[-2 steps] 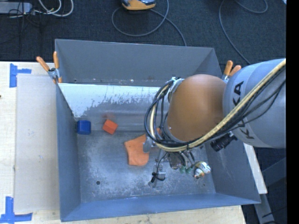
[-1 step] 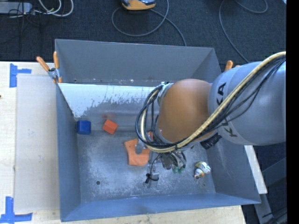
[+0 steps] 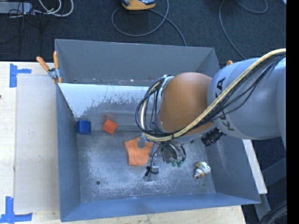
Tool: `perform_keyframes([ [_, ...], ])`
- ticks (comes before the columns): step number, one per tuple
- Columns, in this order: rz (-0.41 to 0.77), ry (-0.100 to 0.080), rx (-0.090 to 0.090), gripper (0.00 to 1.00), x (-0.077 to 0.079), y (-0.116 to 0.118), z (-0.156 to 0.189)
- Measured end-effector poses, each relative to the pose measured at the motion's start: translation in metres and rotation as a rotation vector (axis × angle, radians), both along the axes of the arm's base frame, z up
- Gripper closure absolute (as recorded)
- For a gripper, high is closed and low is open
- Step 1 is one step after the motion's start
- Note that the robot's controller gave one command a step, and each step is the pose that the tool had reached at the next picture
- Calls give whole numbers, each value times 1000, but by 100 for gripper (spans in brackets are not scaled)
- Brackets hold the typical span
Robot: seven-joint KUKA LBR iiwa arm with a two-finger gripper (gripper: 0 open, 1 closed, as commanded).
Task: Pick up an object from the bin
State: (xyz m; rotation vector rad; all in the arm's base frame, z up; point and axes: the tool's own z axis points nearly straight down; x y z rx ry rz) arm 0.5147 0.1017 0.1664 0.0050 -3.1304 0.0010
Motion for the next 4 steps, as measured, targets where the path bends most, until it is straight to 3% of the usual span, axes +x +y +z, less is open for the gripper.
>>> perform_keyframes([
  [1, -173, -8, -1, 0, 25, -1, -2],
  [2, -21, -4, 1, 0, 41, -22, -19],
  [3, -102, -10, -1, 0, 69, -13, -51],
  [4, 73, -4, 4, 0, 77, -39, -78],
])
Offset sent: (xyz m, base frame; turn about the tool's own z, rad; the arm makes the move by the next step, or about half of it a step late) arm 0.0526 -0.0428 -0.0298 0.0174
